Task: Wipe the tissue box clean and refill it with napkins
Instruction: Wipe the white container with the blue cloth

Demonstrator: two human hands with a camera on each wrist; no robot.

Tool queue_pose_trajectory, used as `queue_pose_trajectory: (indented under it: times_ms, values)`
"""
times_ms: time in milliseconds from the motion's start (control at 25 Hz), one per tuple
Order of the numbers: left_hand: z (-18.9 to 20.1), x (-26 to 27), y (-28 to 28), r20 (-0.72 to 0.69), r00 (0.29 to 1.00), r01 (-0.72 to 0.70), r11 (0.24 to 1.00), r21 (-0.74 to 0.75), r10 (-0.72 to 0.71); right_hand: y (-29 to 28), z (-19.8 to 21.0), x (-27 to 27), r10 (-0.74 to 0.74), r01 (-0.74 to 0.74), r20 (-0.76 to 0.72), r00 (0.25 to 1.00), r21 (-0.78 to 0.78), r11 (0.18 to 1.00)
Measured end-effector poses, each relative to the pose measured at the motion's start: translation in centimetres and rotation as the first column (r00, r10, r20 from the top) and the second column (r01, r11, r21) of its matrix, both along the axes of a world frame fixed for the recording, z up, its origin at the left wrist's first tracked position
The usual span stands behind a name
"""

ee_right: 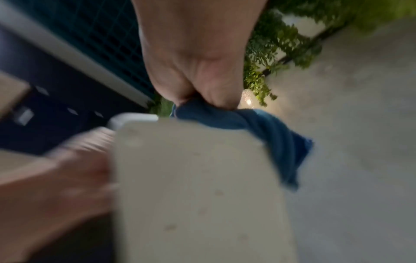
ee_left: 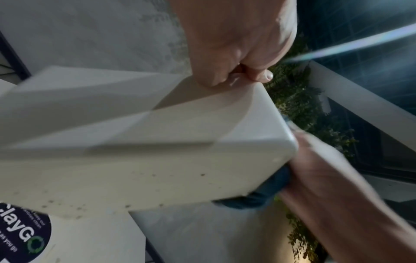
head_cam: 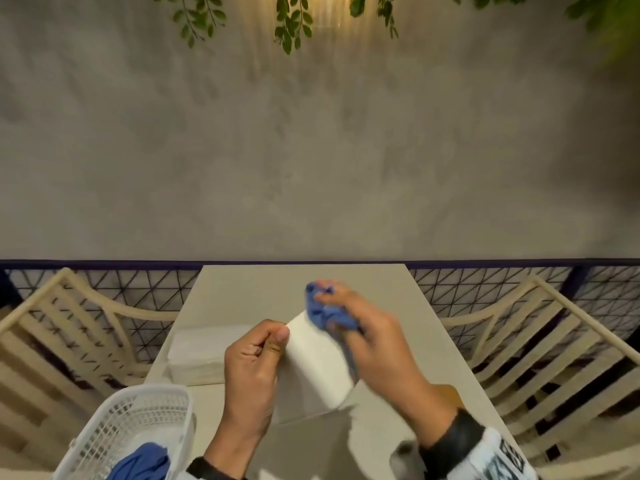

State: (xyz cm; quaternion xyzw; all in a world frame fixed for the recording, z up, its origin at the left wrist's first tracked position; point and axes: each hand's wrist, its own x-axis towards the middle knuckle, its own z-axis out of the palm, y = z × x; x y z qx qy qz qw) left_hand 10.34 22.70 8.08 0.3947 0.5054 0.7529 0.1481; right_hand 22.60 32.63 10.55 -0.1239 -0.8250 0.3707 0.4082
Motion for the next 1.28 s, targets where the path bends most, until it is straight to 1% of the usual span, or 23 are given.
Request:
queue_pose_trajectory:
  times_ms: [80, 120, 200, 240, 320, 360, 400, 440, 480, 560, 600, 640, 680, 720, 760, 800, 840, 880, 960, 1000, 1040, 1080, 1280]
  values:
    - [-0.1, -0.4, 0.2, 0.025, 0.999, 0.019, 1.0, 0.004, -0.019, -1.6, -0.8, 0.4, 0.096, -0.099, 0.03, 0.995, 0.12, 0.988]
    - [0.0, -0.4, 0.2, 0.022, 0.999, 0.025, 1.0, -0.017, -0.024, -1.1, -1.1, 0.7, 0.092, -0.097, 0.051, 0.995, 0.107, 0.99]
    - [-0.1, -0.1, 0.3, 0.043, 0.999, 0.023, 0.998, -0.051, -0.02, 0.9, -1.1, 1.1, -0.009, 0.011, 0.068, 0.998, -0.024, 1.0]
    - [-0.1, 0.1, 0.4, 0.057, 0.998, 0.015, 0.998, -0.054, -0.012, 1.2, -1.1, 1.2, -0.025, 0.026, 0.069, 0.997, -0.021, 0.999]
    - [0.1, -0.4, 0.6, 0.116, 0.993, 0.011, 0.999, -0.045, -0.006, -1.0, -0.6, 1.3, 0.087, -0.093, 0.065, 0.994, 0.096, 0.991]
    - [0.1, -0.9, 0.6, 0.173, 0.984, 0.037, 0.999, -0.031, -0.031, -2.3, -0.9, 1.9, 0.187, -0.205, 0.1, 0.977, 0.215, 0.955]
    - [0.2, -1.4, 0.5, 0.237, 0.969, 0.08, 0.997, -0.002, -0.077, -3.0, -1.4, 2.9, 0.277, -0.313, 0.151, 0.949, 0.332, 0.89]
    - [0.5, -1.7, 0.4, 0.278, 0.951, 0.132, 0.991, 0.027, -0.135, -2.5, -1.7, 4.1, 0.326, -0.381, 0.203, 0.923, 0.379, 0.843]
    - [0.6, -1.7, 0.2, 0.287, 0.942, 0.169, 0.985, 0.037, -0.173, -1.2, -1.8, 4.9, 0.308, -0.366, 0.208, 0.928, 0.375, 0.851]
    - [0.6, -1.2, 0.3, 0.237, 0.954, 0.187, 0.982, 0.007, -0.183, 1.2, -1.2, 4.8, 0.119, -0.14, 0.095, 0.988, 0.246, 0.959]
    - [0.7, -0.8, 0.5, 0.213, 0.962, 0.179, 0.984, -0.009, -0.173, 1.4, -0.6, 4.1, 0.034, -0.048, 0.073, 0.997, 0.208, 0.977]
    - [0.6, -0.7, 0.6, 0.212, 0.965, 0.159, 0.987, -0.012, -0.153, 0.5, 0.0, 3.0, 0.008, -0.02, 0.056, 0.998, 0.202, 0.979]
    - [0.6, -0.6, 0.7, 0.224, 0.963, 0.154, 0.988, 0.001, -0.151, -0.6, 0.2, 2.3, 0.047, -0.058, 0.051, 0.998, 0.242, 0.968]
    - [0.5, -0.7, 0.6, 0.249, 0.955, 0.166, 0.986, 0.014, -0.164, -1.7, 0.0, 2.2, 0.12, -0.137, 0.071, 0.99, 0.34, 0.93]
    - [0.6, -0.8, 0.5, 0.274, 0.942, 0.193, 0.981, 0.024, -0.192, -2.4, -0.1, 2.7, 0.192, -0.226, 0.122, 0.974, 0.423, 0.877]
    - [0.7, -0.8, 0.3, 0.295, 0.927, 0.228, 0.973, 0.041, -0.23, -2.1, 0.0, 3.4, 0.224, -0.283, 0.181, 0.958, 0.448, 0.848]
    - [0.7, -0.8, 0.1, 0.304, 0.915, 0.26, 0.964, 0.056, -0.264, -1.4, 0.1, 3.7, 0.21, -0.268, 0.18, 0.961, 0.428, 0.863]
    - [0.7, -0.8, -0.1, 0.303, 0.91, 0.278, 0.959, 0.062, -0.284, -0.8, 0.0, 3.8, 0.158, -0.196, 0.133, 0.978, 0.36, 0.912]
    - [0.8, -0.8, -0.2, 0.269, 0.917, 0.289, 0.955, 0.064, -0.295, -0.2, 0.0, 3.3, 0.038, -0.04, 0.036, 0.999, 0.073, 0.997]
    - [0.8, -0.9, -0.3, 0.258, 0.921, 0.285, 0.956, 0.07, -0.294, -0.1, 0.3, 2.8, 0.035, -0.035, -0.001, 0.999, -0.104, 0.994]
    - [0.8, -1.1, -0.5, 0.262, 0.921, 0.276, 0.958, 0.082, -0.288, 0.0, 0.5, 2.2, 0.062, -0.068, -0.031, 0.998, -0.257, 0.964]
    - [0.8, -1.3, -0.7, 0.275, 0.918, 0.269, 0.958, 0.1, -0.287, 0.3, 0.8, 1.9, 0.077, -0.091, -0.053, 0.996, -0.358, 0.929]
    - [0.8, -1.7, -1.4, 0.352, 0.887, 0.252, 0.952, 0.174, -0.299, 2.3, 1.7, 1.2, 0.168, -0.198, -0.106, 0.98, -0.488, 0.85]
